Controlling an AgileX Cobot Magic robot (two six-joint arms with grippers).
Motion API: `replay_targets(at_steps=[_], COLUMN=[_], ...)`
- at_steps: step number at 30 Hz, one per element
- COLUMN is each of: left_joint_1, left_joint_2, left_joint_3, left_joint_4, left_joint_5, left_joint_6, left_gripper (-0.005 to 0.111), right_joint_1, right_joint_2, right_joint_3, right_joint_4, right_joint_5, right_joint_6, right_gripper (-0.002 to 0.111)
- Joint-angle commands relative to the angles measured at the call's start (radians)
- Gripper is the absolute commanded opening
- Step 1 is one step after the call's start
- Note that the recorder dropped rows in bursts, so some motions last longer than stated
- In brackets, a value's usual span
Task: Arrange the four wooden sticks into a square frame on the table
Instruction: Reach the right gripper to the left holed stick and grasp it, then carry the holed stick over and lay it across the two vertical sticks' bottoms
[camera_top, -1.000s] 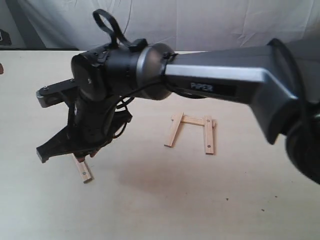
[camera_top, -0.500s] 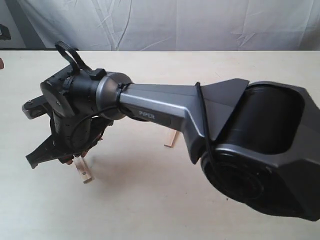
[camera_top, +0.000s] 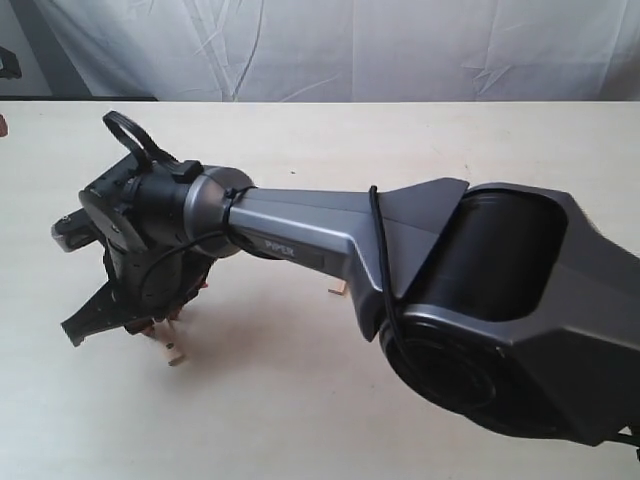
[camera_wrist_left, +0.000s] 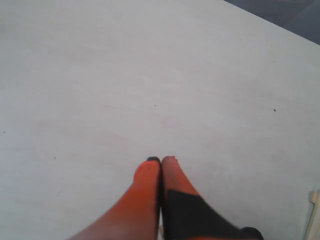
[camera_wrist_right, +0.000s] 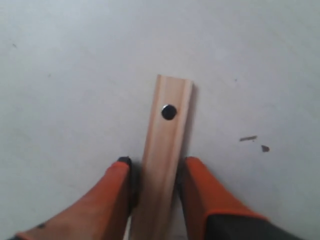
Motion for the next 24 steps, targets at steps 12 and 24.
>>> replay_targets(at_steps=[12, 24], left_joint_1=[0.005, -0.003], left_joint_2=[-0.007, -0.007], left_joint_3=[0.002, 0.002], left_joint_4=[-0.015, -0.051], left_joint_5=[-0.016, -0.014], left_joint_6=[0.008, 0.058], left_gripper=[0.000, 0.000], right_joint_1=[-0.058, -0.306], right_joint_2=[-0.164, -0.602], right_joint_3=[0.001, 0.639], right_joint_4=[-0.081, -0.031], right_joint_5=[0.269, 0.042], right_joint_6=[-0.115, -0.475], right_gripper=[-0.001, -0.001])
